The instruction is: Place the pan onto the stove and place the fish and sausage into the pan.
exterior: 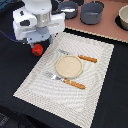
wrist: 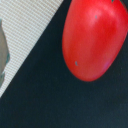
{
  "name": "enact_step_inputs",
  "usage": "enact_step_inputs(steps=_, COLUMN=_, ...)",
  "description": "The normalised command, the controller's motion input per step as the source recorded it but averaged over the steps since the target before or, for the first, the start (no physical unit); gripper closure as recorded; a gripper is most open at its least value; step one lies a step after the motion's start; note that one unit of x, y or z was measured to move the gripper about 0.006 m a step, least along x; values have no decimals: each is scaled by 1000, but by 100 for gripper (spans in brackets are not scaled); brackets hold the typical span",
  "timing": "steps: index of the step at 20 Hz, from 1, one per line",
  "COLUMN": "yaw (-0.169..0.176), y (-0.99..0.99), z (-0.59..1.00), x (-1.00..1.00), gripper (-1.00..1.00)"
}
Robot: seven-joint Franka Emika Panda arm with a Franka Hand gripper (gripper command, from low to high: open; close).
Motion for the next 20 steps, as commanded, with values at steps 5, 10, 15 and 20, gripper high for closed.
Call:
enact_step_inputs(steps=5, yaw=-37, y=-3, z=-257, x=-170, gripper=-100)
enact_step_inputs(steps=10, yaw=-48, y=0, z=-310, x=-103, gripper=-100)
enact_step_inputs(steps=15, yaw=-37, y=-12, z=-279, x=-249, gripper=-100)
enact_step_inputs(steps=20, yaw=-34, y=-31, z=-227, x=-400, gripper=-100)
